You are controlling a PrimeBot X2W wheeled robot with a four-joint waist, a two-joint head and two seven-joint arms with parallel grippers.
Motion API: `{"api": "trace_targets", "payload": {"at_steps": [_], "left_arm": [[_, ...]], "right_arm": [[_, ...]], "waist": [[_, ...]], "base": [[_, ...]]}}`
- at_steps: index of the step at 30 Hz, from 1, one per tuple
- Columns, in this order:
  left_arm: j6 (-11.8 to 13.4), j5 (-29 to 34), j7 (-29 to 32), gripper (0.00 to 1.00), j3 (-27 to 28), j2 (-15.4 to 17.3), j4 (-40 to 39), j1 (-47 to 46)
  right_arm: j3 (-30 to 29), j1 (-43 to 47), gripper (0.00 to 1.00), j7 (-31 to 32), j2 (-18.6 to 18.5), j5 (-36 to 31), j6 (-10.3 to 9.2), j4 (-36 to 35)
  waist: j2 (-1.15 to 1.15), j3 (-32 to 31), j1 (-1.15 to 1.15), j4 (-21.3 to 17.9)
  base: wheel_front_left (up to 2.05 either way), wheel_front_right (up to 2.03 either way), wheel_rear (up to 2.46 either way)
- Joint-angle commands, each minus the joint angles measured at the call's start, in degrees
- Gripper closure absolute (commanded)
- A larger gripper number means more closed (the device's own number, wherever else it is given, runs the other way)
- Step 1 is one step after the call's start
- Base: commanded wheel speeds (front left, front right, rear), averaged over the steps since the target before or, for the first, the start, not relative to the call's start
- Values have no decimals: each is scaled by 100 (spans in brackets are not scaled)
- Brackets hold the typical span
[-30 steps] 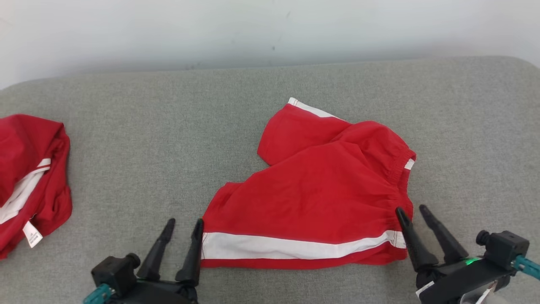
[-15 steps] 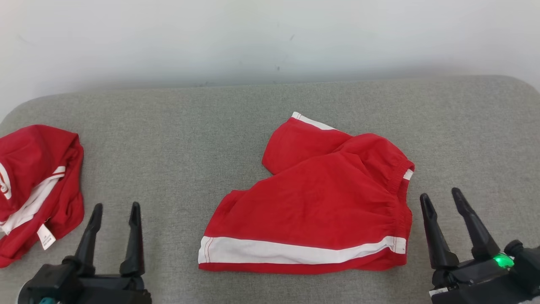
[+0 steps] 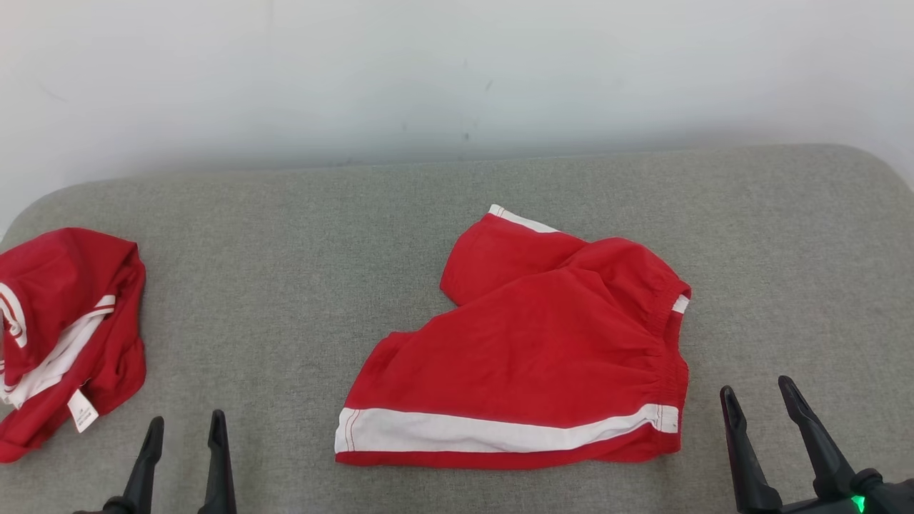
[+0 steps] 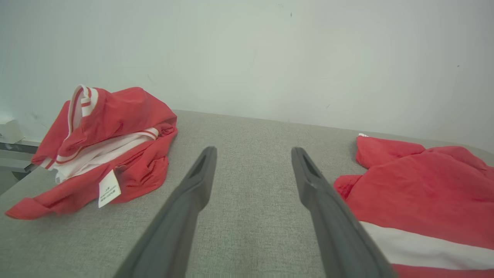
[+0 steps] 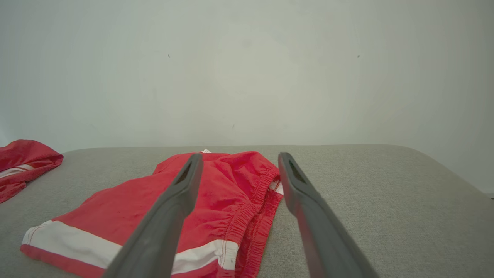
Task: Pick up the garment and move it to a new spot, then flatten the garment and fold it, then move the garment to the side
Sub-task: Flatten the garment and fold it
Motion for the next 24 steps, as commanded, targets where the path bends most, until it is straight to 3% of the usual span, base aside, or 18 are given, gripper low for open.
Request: {"api": "trace_targets", "payload": {"at_steps": [1,6,10,18,24], "left_arm": [[-28,59,-5,0,23,-25,26,68],[-104,75,-5,0,-11,-65,112,35],[-220,74,-5,0,-291,13,302,-124],[-278,-157,-5,0,-1535,262,1164,-711],[-281,-649,-5,0,-2269,533,1864,-1266]], "right_arm": [[-1,31,0,-10,14,-57,-14,4],[71,70,0,-10,12,-80,-14,94],[258,-103,0,-9,-210,28,-14,327],[748,-526,0,-8,-682,223,-14,1151],[1221,-917,0,-9,-812,424,-14,1741]], "waist": [[0,-4,0,4],[0,-30,0,2],[0,4,0,-2],[0,261,0,17],[0,490,0,19]], "base": [[0,0,0],[0,0,0],[0,0,0],[0,0,0],[0,0,0]]}}
